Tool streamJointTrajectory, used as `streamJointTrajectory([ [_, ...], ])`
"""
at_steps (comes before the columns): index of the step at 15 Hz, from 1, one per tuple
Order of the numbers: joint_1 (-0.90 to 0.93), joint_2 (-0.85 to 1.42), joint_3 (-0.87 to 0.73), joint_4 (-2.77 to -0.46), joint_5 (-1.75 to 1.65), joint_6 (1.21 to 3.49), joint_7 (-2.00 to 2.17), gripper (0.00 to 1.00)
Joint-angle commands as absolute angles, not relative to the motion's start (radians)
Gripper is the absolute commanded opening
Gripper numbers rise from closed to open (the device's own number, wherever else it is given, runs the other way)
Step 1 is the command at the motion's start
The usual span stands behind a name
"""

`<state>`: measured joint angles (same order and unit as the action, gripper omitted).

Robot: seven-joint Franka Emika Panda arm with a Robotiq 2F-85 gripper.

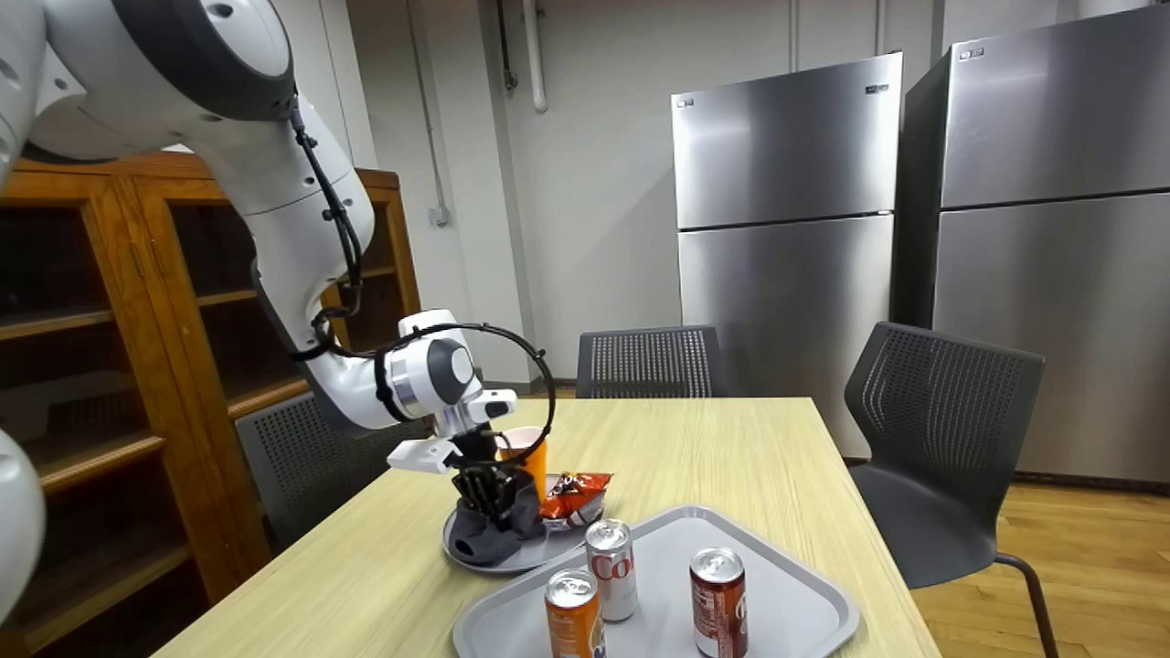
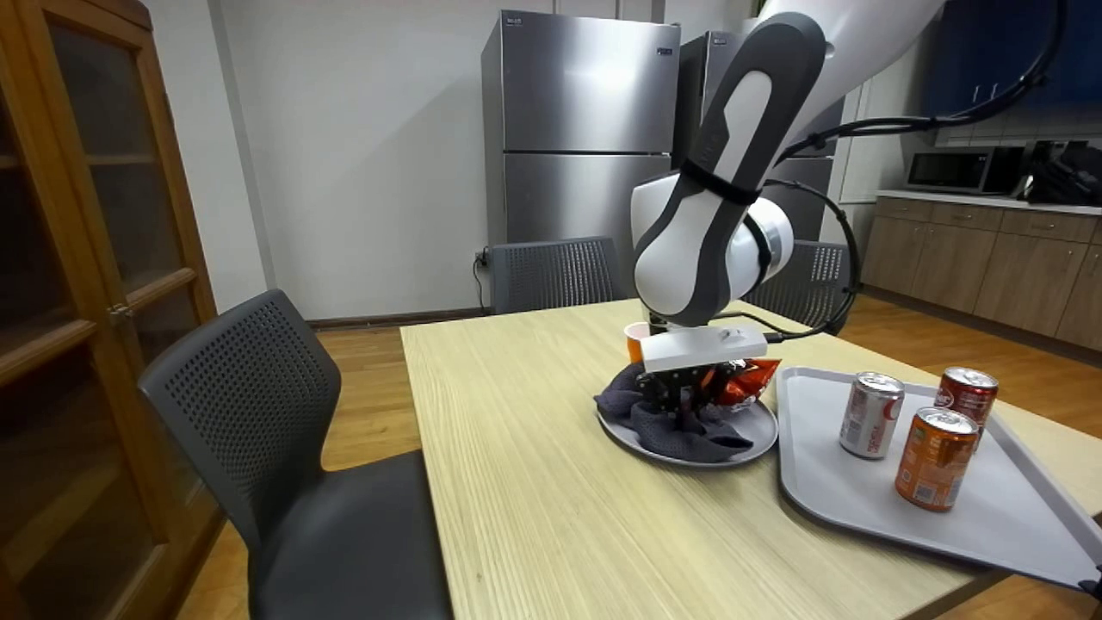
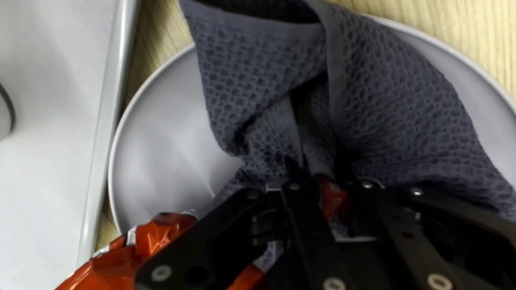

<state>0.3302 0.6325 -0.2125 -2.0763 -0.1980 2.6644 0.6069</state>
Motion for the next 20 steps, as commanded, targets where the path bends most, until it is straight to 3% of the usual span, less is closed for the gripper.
streamJointTrajectory([
  [1,0.339,0.638,-0.216,-2.074,-0.199,2.655,0.618,0.00],
  [20,0.295,0.299,-0.122,-2.337,-0.141,2.669,0.556,0.03],
])
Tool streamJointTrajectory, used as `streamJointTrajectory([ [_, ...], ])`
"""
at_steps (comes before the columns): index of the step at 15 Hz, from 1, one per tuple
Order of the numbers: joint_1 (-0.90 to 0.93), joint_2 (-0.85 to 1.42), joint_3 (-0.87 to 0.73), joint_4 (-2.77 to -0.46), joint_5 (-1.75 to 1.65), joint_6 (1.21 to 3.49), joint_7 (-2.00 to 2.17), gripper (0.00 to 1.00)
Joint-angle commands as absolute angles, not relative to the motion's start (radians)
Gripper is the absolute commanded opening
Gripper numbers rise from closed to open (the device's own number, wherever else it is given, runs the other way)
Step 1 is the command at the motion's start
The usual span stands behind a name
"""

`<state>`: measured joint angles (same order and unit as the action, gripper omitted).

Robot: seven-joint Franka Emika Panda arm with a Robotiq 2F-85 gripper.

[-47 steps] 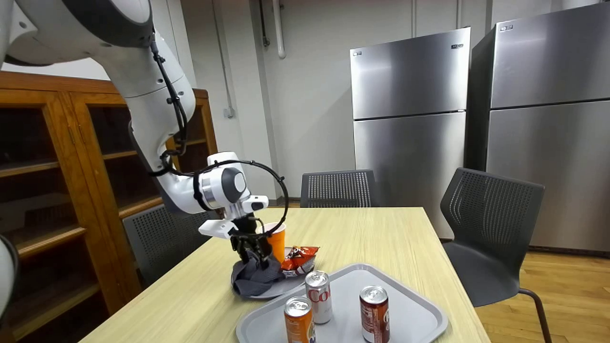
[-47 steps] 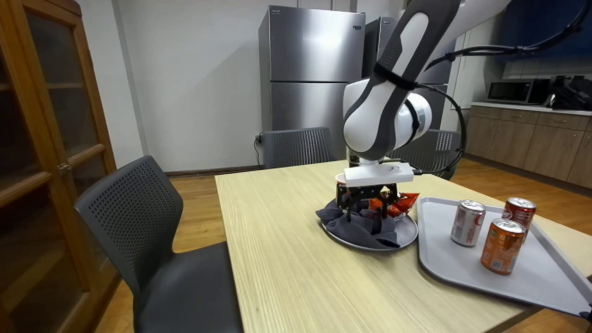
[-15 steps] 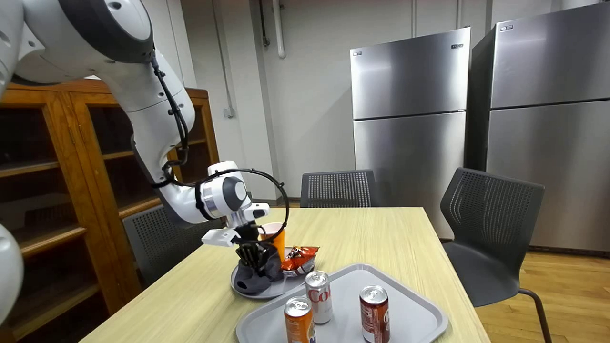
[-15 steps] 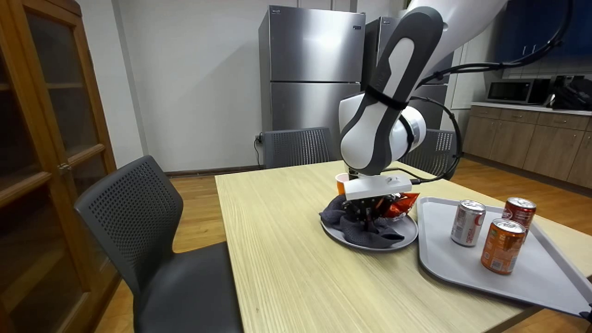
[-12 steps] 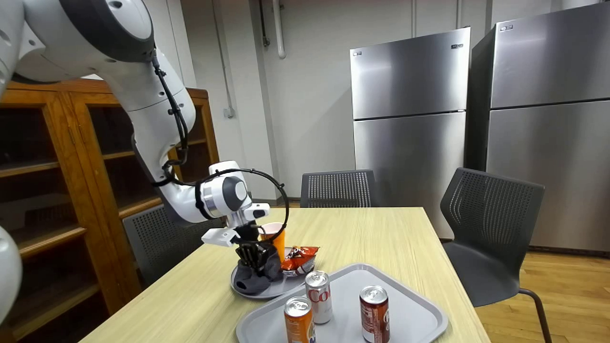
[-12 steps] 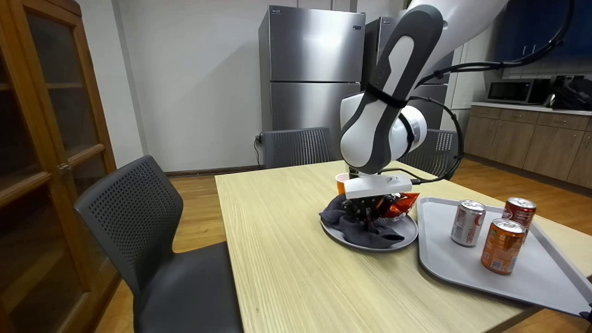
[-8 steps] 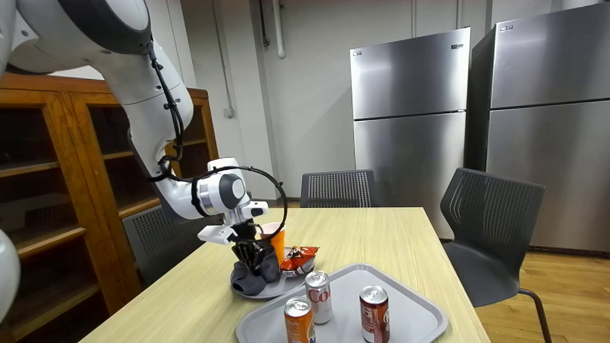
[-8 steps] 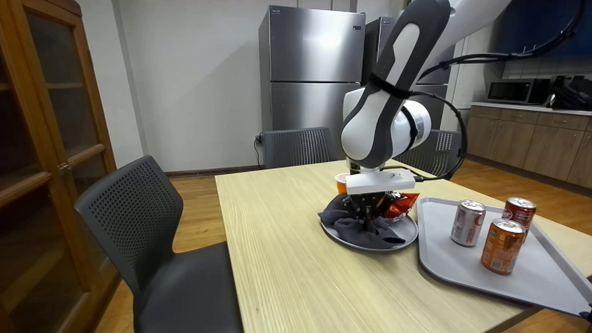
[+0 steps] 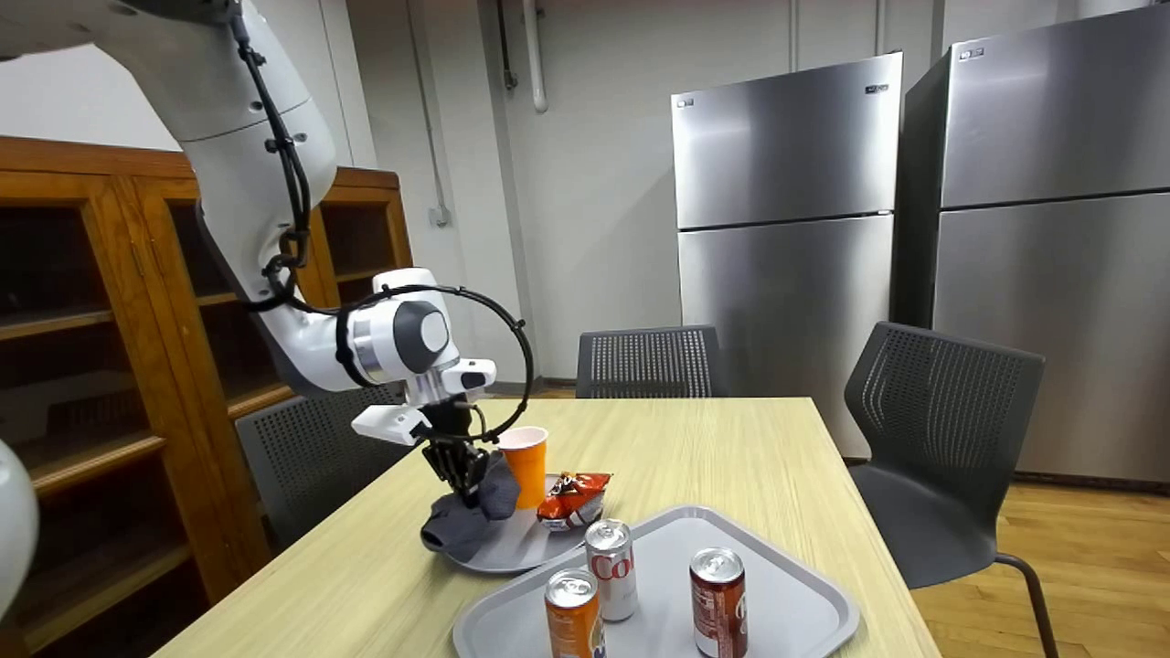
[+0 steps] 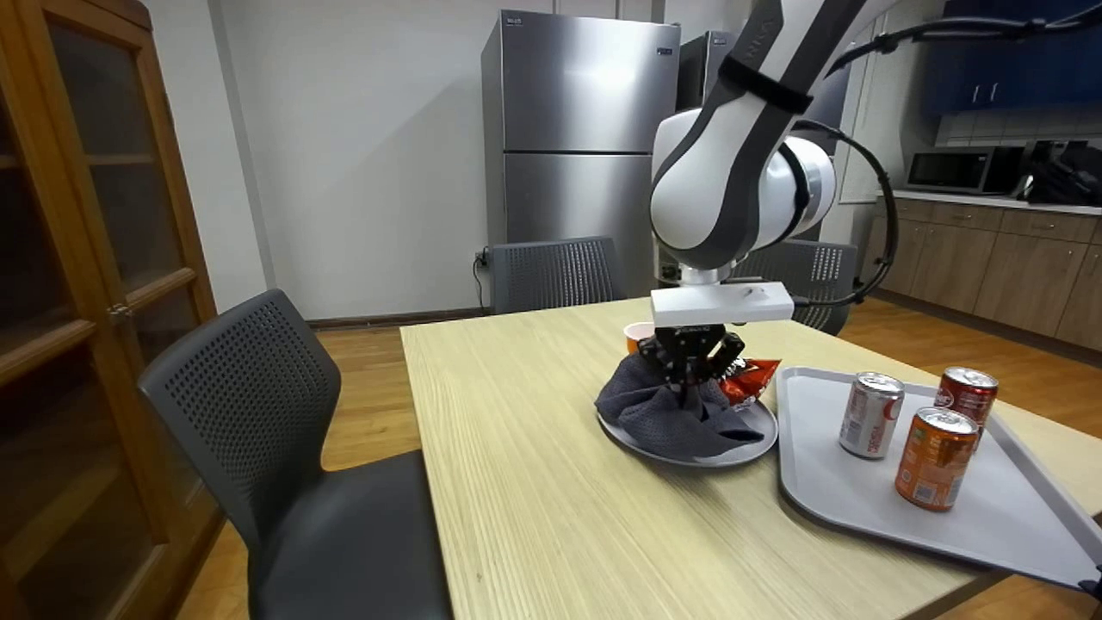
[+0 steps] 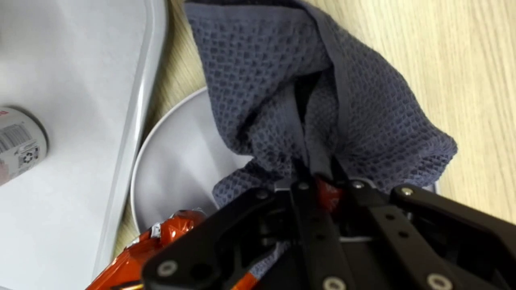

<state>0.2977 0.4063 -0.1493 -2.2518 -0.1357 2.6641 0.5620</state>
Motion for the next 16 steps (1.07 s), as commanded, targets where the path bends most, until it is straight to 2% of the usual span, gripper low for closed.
streamJointTrajectory([
  [1,0.295,0.277,-0.112,-2.351,-0.141,2.668,0.557,0.03],
  [9,0.291,0.150,0.021,-2.452,-0.120,2.660,0.543,0.03],
  [16,0.302,0.173,0.140,-2.466,-0.053,2.664,0.519,0.03],
])
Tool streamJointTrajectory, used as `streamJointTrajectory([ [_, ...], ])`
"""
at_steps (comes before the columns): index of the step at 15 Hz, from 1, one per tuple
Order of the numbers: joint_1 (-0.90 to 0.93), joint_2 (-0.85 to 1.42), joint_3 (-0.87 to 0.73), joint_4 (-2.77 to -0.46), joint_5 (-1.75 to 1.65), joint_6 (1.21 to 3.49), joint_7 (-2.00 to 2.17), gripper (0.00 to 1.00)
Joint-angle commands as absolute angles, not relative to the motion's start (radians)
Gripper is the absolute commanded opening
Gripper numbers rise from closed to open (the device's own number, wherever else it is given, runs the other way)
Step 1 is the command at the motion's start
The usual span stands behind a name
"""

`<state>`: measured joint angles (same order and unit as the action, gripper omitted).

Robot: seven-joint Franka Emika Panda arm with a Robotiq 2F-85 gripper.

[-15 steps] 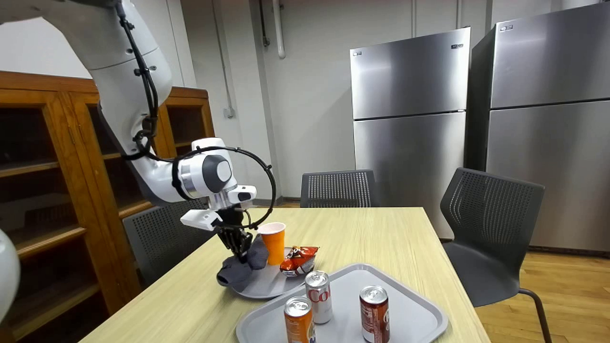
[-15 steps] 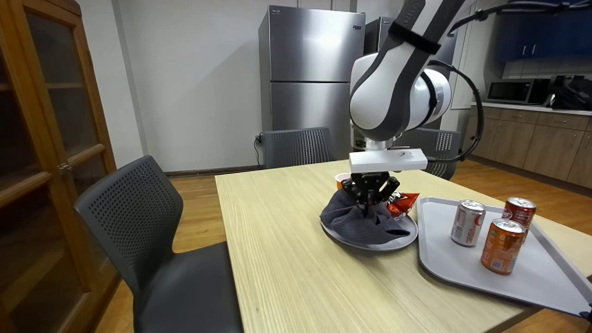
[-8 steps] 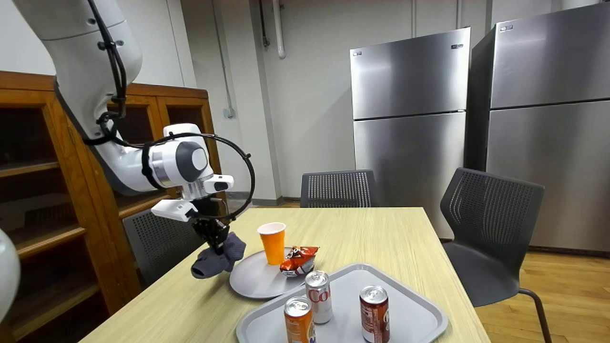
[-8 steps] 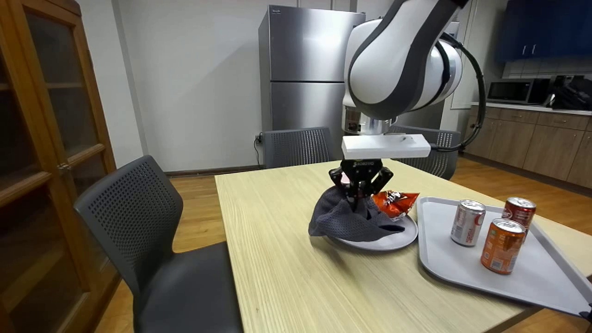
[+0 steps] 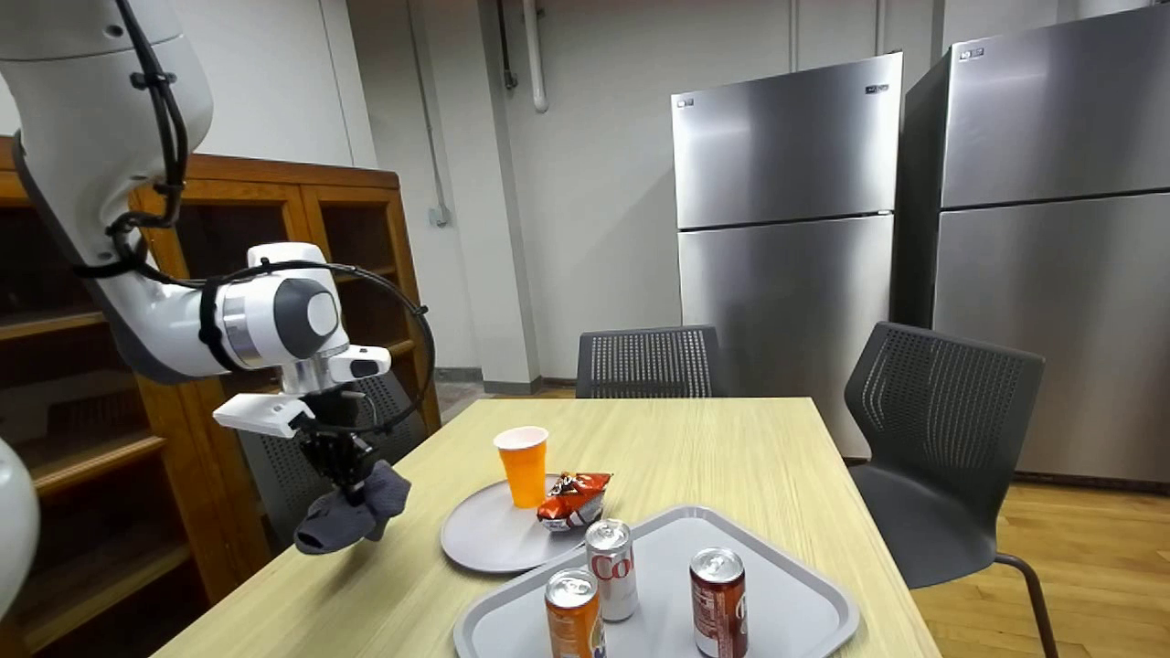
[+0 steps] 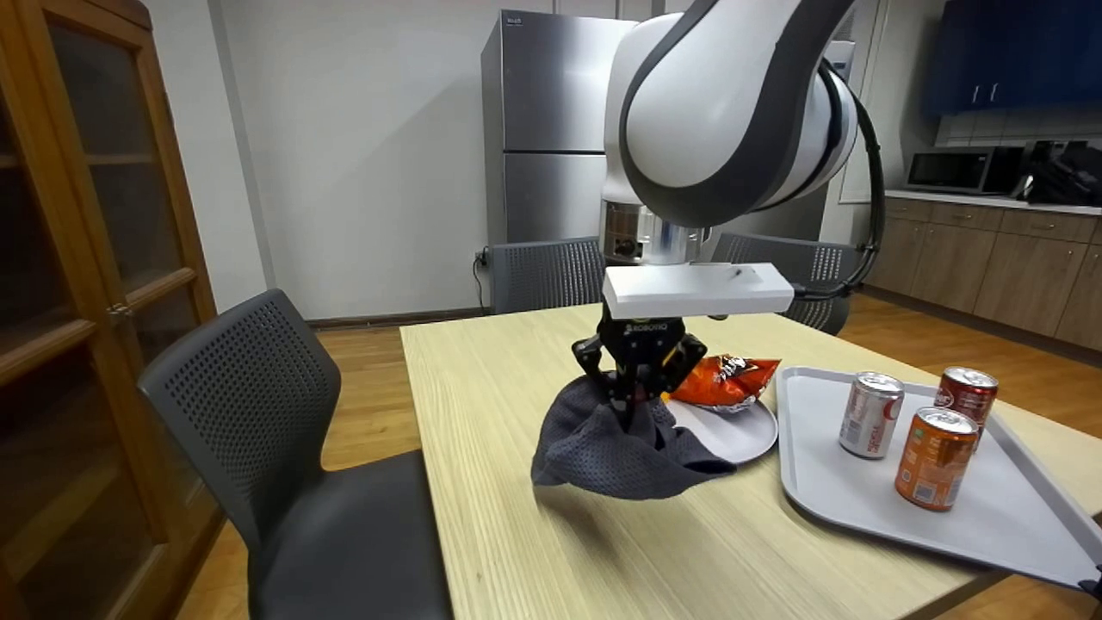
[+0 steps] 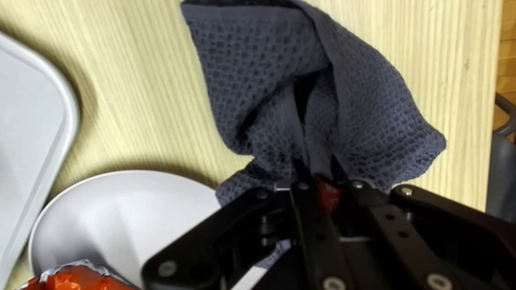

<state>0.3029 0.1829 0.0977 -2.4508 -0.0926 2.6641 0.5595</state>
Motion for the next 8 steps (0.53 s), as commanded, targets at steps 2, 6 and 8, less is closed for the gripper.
streamJointTrajectory([
  [2,0.305,0.189,0.163,-2.461,-0.036,2.660,0.506,0.03],
  [6,0.313,0.224,0.186,-2.457,-0.017,2.649,0.481,0.03],
  [8,0.324,0.254,0.183,-2.449,-0.027,2.643,0.493,0.03],
])
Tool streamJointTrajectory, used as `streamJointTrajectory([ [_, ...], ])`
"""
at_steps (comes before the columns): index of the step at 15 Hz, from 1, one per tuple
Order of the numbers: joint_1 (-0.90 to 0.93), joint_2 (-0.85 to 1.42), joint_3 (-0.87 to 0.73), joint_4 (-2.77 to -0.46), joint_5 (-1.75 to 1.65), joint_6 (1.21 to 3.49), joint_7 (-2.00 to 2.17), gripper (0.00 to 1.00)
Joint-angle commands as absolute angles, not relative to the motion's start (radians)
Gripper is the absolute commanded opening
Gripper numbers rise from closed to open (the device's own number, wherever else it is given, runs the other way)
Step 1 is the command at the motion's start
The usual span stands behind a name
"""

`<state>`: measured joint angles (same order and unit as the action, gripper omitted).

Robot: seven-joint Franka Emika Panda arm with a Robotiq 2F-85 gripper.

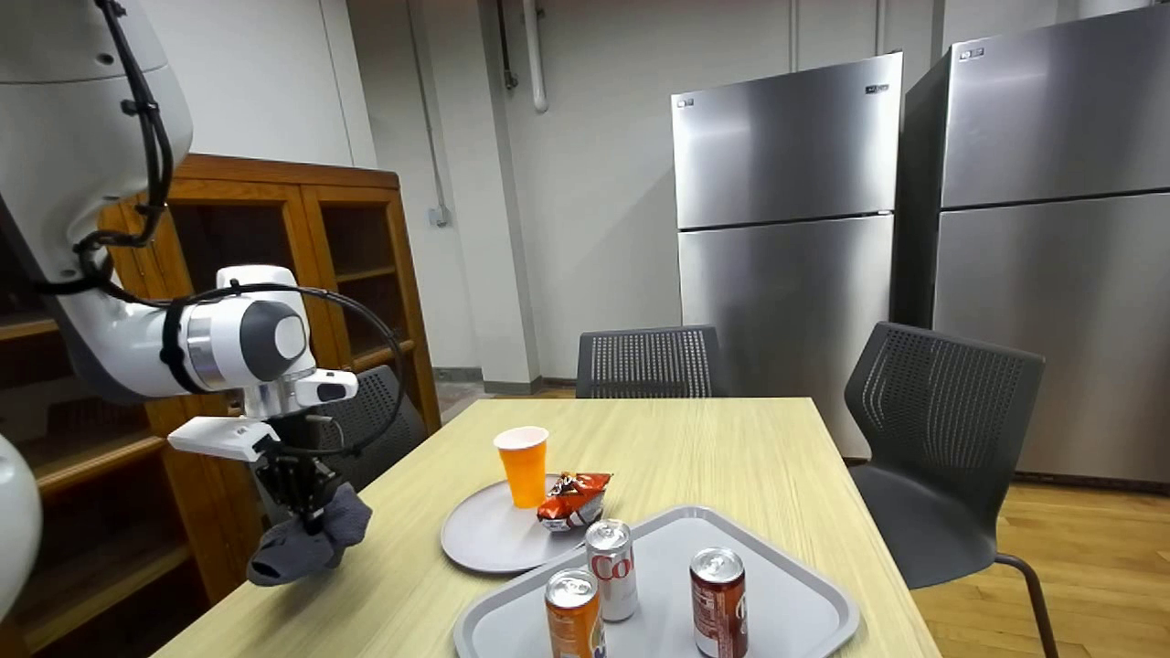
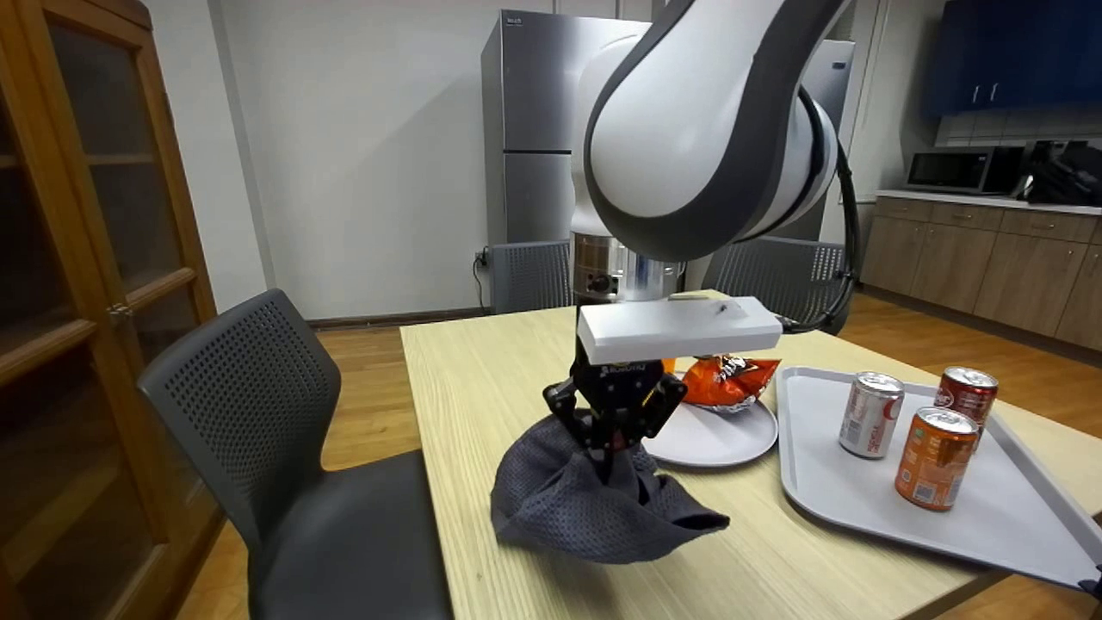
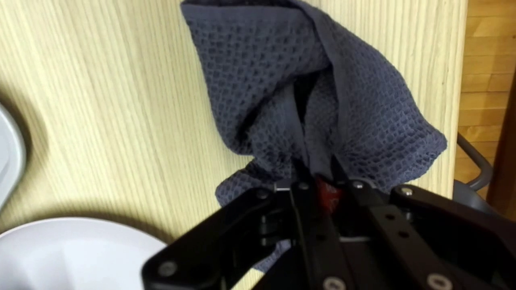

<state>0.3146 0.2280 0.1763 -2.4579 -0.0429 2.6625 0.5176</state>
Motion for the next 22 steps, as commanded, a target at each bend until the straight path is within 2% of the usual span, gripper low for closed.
streamJointTrajectory([
  [1,0.327,0.264,0.180,-2.445,-0.026,2.639,0.494,0.03],
  [7,0.362,0.332,0.145,-2.423,-0.061,2.630,0.526,0.03],
  [8,0.366,0.336,0.141,-2.422,-0.064,2.627,0.521,0.07],
  [9,0.364,0.338,0.143,-2.421,-0.056,2.623,0.510,0.37],
  [10,0.357,0.334,0.150,-2.422,-0.041,2.616,0.496,0.38],
  [18,0.321,0.267,0.160,-2.384,-0.006,2.477,0.451,0.96],
  [19,0.315,0.258,0.159,-2.373,0.000,2.456,0.452,0.99],
  [22,0.299,0.241,0.134,-2.327,-0.001,2.383,0.492,1.00],
])
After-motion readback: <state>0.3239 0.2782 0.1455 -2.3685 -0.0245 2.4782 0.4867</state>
